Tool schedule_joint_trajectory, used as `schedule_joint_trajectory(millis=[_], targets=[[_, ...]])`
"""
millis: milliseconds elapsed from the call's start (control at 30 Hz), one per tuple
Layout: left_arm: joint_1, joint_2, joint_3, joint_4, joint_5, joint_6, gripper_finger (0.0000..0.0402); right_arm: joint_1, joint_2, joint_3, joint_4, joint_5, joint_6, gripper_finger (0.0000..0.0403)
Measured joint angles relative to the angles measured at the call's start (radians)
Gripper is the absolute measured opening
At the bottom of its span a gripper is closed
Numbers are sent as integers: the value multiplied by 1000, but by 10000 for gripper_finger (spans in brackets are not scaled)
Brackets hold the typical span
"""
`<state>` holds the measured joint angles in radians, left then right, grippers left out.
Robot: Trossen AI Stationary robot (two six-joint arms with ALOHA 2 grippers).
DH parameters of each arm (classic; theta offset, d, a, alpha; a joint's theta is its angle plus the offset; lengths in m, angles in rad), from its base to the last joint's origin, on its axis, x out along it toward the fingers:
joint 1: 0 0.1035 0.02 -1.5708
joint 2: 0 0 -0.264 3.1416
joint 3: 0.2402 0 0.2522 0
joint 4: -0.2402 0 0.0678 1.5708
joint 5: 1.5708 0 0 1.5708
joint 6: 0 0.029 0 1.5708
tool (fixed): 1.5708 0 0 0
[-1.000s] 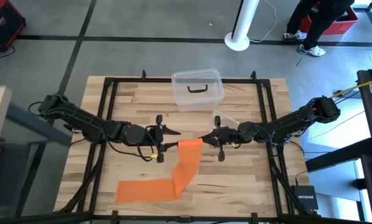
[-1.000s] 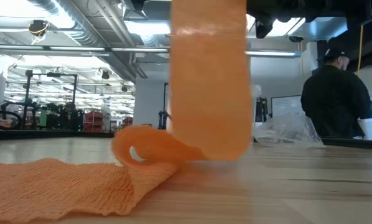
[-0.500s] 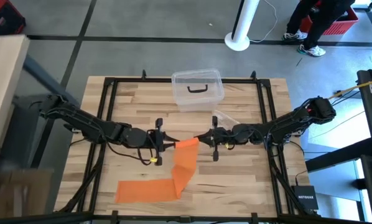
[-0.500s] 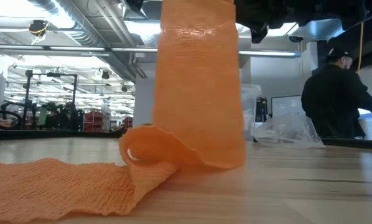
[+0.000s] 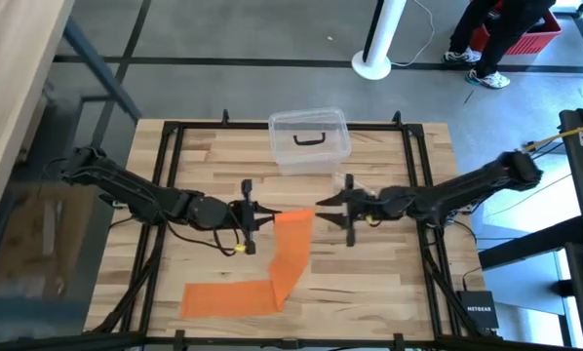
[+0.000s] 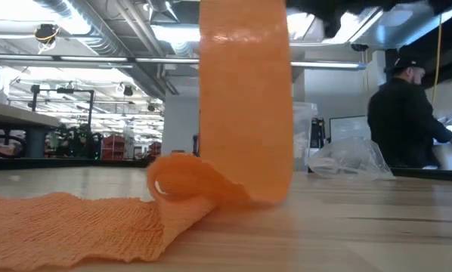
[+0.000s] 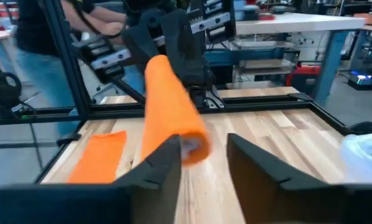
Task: Roll bandage
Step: Roll the orange bandage
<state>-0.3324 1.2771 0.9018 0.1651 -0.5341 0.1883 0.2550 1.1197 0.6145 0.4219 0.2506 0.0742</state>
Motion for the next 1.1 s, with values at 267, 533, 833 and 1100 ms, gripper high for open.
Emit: schedule_joint_trajectory(millis=[267, 533, 833, 1100], targets=[[13, -70, 57, 61, -13, 177, 2, 0, -230, 0, -347, -11, 109, 185], [66, -75, 62, 186, -13, 380, 4, 0, -12, -4, -195, -54, 62, 185], [87, -88, 338, -24, -14, 571, 3, 0, -13, -3, -251, -6, 48, 185], [96, -79, 542, -263, -14, 524, 3, 0, -117, 29, -277, 105, 34, 185]])
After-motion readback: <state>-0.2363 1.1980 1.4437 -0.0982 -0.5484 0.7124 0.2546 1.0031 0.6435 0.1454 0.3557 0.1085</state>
